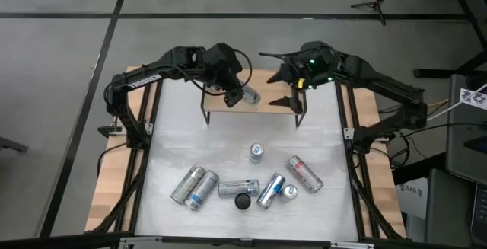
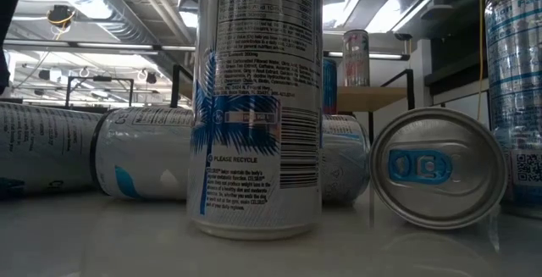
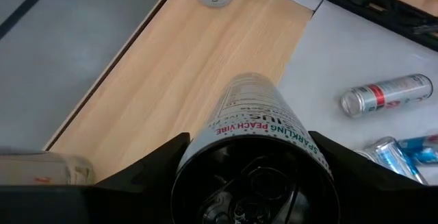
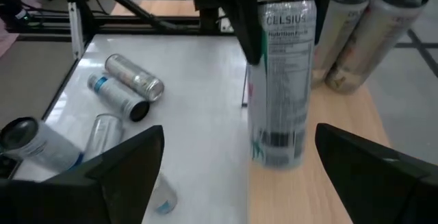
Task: Sort soda cans
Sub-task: Put the left white pink soda can on the shelf and align with other white pink soda cans
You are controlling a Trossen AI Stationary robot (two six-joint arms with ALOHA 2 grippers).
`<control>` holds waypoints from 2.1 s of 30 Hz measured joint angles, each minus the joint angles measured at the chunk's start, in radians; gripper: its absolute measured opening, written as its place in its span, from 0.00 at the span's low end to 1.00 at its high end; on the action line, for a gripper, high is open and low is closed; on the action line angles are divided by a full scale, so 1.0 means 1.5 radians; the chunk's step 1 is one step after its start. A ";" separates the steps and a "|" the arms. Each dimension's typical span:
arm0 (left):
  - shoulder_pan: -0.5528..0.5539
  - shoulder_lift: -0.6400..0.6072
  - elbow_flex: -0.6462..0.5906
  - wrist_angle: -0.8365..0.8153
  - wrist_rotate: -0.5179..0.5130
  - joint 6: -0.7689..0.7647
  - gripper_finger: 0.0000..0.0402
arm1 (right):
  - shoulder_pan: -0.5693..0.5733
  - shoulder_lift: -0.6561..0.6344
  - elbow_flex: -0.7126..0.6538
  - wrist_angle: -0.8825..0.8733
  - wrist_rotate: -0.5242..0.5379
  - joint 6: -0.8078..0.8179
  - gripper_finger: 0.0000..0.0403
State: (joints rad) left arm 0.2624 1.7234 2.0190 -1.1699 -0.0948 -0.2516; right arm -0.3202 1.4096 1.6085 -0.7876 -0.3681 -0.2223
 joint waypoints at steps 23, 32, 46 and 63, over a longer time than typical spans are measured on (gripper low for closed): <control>0.036 0.000 0.000 -0.205 0.000 -0.006 0.62 | 0.000 0.128 0.000 0.041 0.016 -0.007 0.93; 0.036 0.000 0.000 -0.240 -0.035 -0.006 0.62 | -0.001 0.131 0.000 0.057 0.030 -0.014 0.93; 0.036 -0.001 0.000 -0.268 -0.051 -0.006 0.63 | -0.001 0.131 0.000 0.055 0.030 -0.014 0.93; 0.036 -0.001 0.001 -0.257 -0.052 -0.005 0.71 | -0.001 0.131 0.000 0.053 0.030 -0.013 0.93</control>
State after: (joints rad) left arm 0.3157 1.7214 2.0205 -1.5559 -0.1730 -0.2592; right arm -0.3210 1.6054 1.6085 -0.7074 -0.3229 -0.2422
